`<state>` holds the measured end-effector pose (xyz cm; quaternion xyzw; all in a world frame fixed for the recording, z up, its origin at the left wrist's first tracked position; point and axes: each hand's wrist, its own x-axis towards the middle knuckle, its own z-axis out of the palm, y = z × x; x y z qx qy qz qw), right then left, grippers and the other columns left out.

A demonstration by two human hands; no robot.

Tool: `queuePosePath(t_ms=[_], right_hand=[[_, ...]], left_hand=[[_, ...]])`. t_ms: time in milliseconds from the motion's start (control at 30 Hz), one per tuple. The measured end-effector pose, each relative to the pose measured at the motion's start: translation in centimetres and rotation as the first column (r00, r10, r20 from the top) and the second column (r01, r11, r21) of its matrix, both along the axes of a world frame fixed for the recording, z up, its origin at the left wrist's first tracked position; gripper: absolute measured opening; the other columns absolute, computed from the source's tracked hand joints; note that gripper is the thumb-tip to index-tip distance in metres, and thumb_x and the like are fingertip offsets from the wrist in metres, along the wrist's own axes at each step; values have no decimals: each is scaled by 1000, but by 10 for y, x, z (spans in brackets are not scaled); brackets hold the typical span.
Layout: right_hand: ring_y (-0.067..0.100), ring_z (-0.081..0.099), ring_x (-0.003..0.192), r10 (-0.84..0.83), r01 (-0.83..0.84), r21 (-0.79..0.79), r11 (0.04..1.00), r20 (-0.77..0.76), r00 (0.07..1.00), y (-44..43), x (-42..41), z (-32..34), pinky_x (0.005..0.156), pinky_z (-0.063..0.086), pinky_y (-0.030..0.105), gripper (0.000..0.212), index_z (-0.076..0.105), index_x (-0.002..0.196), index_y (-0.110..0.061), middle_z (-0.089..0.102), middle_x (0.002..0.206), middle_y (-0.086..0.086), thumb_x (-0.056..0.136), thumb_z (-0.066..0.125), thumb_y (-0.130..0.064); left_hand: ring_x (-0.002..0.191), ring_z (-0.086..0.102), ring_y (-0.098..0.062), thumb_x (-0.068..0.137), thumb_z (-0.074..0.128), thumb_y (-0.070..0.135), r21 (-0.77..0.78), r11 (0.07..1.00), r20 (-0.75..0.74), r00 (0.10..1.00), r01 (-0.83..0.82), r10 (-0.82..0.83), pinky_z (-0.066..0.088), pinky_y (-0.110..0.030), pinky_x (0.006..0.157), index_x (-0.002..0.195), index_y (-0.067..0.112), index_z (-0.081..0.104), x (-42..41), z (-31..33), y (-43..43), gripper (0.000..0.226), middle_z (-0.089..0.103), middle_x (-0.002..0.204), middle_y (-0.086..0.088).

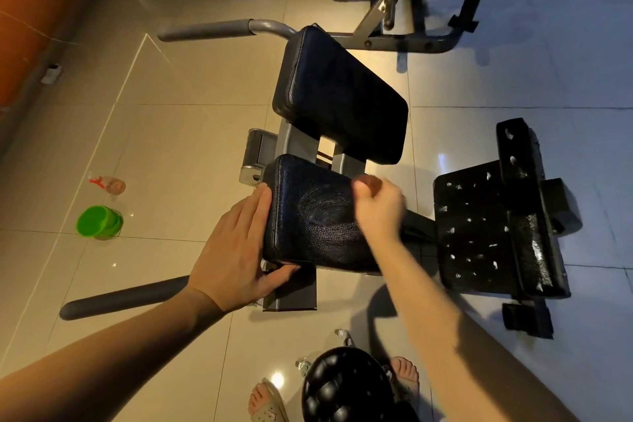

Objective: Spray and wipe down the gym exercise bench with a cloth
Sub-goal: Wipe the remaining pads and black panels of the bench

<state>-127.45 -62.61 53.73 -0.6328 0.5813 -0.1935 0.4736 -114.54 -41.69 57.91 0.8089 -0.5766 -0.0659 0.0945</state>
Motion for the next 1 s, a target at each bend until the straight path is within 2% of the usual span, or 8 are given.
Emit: queuePosePath(t_ms=[67, 167, 367, 467, 600, 800, 900, 1000], right_hand=[[8, 62, 78, 147, -146, -17, 989, 206, 968, 27, 25, 32, 67, 48, 21, 9, 71, 98, -16, 67, 85, -3, 96, 68, -24], [2, 64, 91, 389, -371, -118, 921, 268, 881, 61, 2, 47, 79, 51, 13, 12, 72, 106, -17, 70, 97, -6, 97, 67, -24], [17, 65, 83, 49, -45, -53, 998, 95, 994, 8, 6, 11, 67, 47, 27, 9, 69, 89, -20, 68, 84, -1, 96, 67, -26], [10, 63, 86, 215, -193, -109, 975, 251, 944, 39, 29, 34, 70, 48, 21, 10, 71, 98, -16, 68, 92, -2, 96, 67, -26], [7, 63, 100, 492, -432, -278, 858, 206, 846, 72, -17, 38, 85, 53, 20, 24, 72, 110, -15, 68, 105, -6, 97, 63, -34], [22, 61, 110, 218, -187, -203, 961, 143, 965, 23, 51, 38, 85, 52, 29, 22, 70, 112, -15, 66, 112, 2, 100, 64, -32], [5, 61, 98, 419, -362, -241, 900, 257, 871, 61, 29, 57, 84, 52, 18, 15, 69, 110, -17, 65, 106, -5, 98, 66, -25], [6, 62, 91, 616, -525, -356, 773, 222, 756, 90, -23, 54, 80, 54, 20, 15, 71, 107, -13, 65, 99, -6, 94, 70, -21]], left_hand=[[149, 33, -31, 86, 54, 77, 9, 1000, -5, 1000, -3, 3, 34, -48, 121, 164, 9, 7, -1, 0, 1, 114, 22, 167, -15], [149, 31, -30, 86, 54, 78, 8, 1000, -34, 999, -18, 18, 34, -48, 121, 164, 11, 6, -2, 0, 2, 114, 21, 168, -13], [148, 34, -31, 87, 53, 76, -5, 1000, -17, 1000, -1, 1, 37, -50, 119, 163, 8, 8, -2, 2, 0, 112, 25, 166, -15], [149, 33, -30, 86, 56, 76, 0, 1000, -23, 1000, -3, 3, 35, -48, 120, 164, 10, 7, -3, 3, 1, 113, 23, 167, -15], [149, 32, -31, 86, 52, 78, 0, 1000, -22, 1000, -6, 6, 33, -47, 121, 164, 12, 5, -3, 1, 2, 112, 23, 167, -15], [150, 30, -29, 86, 57, 76, -2, 1000, -16, 1000, -5, 5, 31, -45, 123, 164, 11, 6, -2, 2, 0, 114, 21, 168, -13], [150, 30, -29, 86, 56, 76, 6, 1000, -27, 1000, -6, 6, 33, -46, 122, 164, 10, 6, -1, 1, 1, 114, 20, 168, -14], [150, 30, -30, 87, 51, 76, 14, 1000, -36, 999, 0, 1, 34, -48, 120, 163, 7, 8, 0, 1, 2, 111, 20, 168, -15]])
